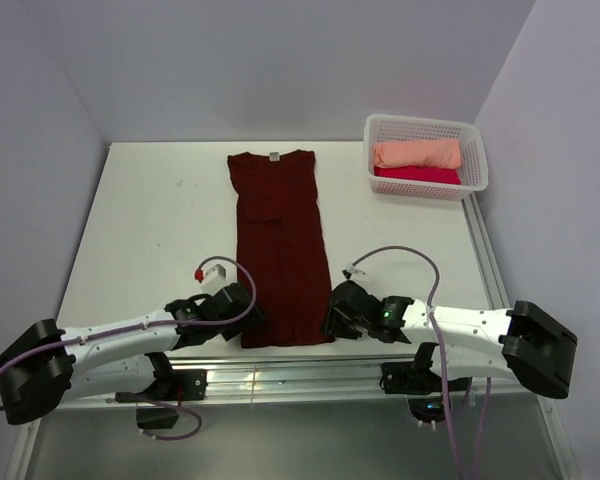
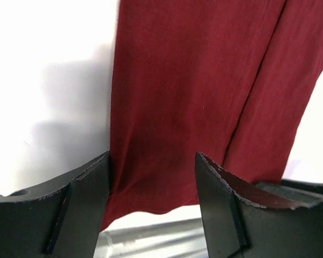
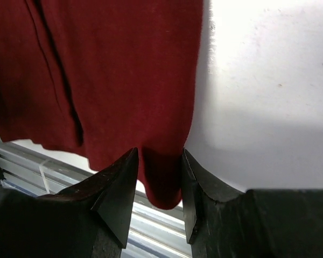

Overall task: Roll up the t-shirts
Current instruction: Roll the tshirt

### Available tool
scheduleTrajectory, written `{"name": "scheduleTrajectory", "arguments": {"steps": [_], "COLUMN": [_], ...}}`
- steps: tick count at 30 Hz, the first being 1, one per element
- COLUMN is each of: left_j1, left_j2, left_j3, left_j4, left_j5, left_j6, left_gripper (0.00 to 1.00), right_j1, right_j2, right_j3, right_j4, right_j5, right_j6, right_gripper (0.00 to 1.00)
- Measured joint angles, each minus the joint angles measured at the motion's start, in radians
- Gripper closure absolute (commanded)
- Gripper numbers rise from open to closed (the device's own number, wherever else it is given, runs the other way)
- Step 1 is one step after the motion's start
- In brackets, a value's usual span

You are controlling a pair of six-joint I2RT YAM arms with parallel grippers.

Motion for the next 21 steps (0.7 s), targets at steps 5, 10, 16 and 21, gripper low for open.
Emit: {"name": "scheduleTrajectory", "arguments": {"steps": [5,10,16,21], "left_j1": [-0.118,-0.231,-0.306,-0.309], "left_j2": [0.092,0.153,0.174,0.192], "left_j3": [0.071,0.124,0.172,0.188], "left_j4": [-0.055,-0.116,-0.254,-0.289], "left_j5": [-0.021,-0.027,-0.026,-0.027], "left_j6": [-0.097,-0.206,-0.298,-0.294], "left_gripper": [0.30,0.31,0.34,0.35], "right_j1": [0.002,0.001,-0.008,-0.065], "right_j2": [-0.022,-0.026,-0.051,-0.083], "right_j3": [-0.004,-0.007,-0.007,-0.011], "right_j4": [-0.031,-0.040,-0.083,-0.126], "right_j5": [0.003,0.007,0.019,0.018], "right_j6": [0.000,0.000,-0.013,-0.057], "right_gripper": [0.57,0.56,0.54,0.54]}}
